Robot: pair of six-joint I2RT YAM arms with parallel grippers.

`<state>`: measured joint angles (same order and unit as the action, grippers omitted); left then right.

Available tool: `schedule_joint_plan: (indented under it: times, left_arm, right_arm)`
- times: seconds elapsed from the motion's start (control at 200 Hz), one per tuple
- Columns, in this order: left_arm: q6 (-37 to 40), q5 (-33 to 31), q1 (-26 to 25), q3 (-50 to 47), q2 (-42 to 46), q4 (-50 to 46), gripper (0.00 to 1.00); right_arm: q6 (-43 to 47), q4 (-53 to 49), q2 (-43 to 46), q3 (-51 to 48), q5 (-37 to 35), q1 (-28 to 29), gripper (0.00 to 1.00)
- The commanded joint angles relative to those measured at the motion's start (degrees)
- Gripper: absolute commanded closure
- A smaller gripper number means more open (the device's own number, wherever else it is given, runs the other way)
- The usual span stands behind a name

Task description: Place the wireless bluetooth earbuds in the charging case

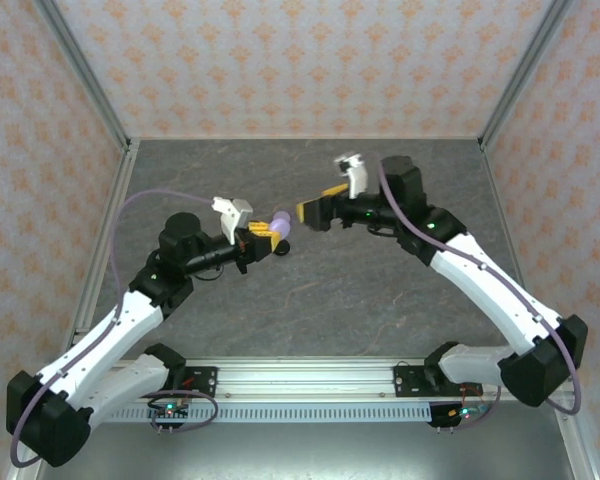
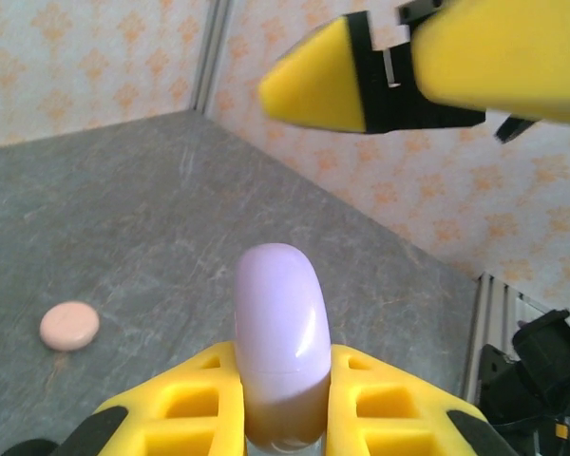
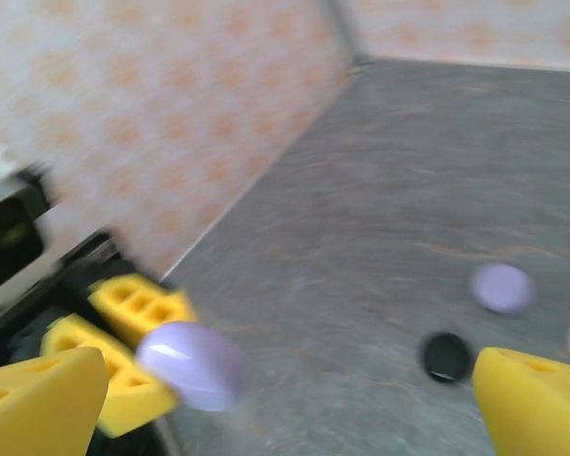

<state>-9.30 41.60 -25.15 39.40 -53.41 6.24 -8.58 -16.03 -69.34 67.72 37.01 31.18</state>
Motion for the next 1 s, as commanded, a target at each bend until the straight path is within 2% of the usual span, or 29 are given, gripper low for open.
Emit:
schedule_joint_plan:
  times: [0.0,0.08,0.175,0.31,0.52,0.791,0.906,0.996]
  left_arm:
    - [-3.0,-4.3,-0.3,0.7,-3.8,0.6,1.00]
    - [-5.3,-5.9,-0.8,0.6,-8.3,1.8,1.00]
    - [-7.8,-11.2,-2.4,0.7,-14.1,3.8,1.00]
    - [-12.2,-13.6,-5.0,3.0,-24.2,7.4,1.00]
    - [-16.7,-15.6,-9.4,13.0,-40.8,4.3,1.00]
    - [-20.0,-16.7,-10.7,20.0,-51.8,1.2,1.00]
    - [-19.8,-17.0,-10.8,21.5,-54.1,-0.3,0.90]
    - [-19.1,-18.2,-10.8,22.2,-54.6,-1.8,0.77]
  right_arm:
    - [-8.1,2.1,5.0,-5.7,-8.3,-6.4,0.01]
    - [-9.5,1.6,7.3,-9.1,-9.4,-9.1,0.01]
    - [-10.6,-0.1,8.7,-11.9,-11.1,-11.7,0.01]
    - [-12.3,0.0,9.9,-15.6,-11.8,-14.3,0.01]
    - [-11.1,-1.0,9.9,-17.4,-12.4,-14.9,0.01]
    - [-9.0,-3.1,9.8,-17.6,-13.0,-15.0,0.01]
    - [-8.7,-3.0,9.6,-17.8,-12.9,-15.1,0.01]
    - [-8.7,-3.0,9.2,-17.9,-12.6,-15.1,0.01]
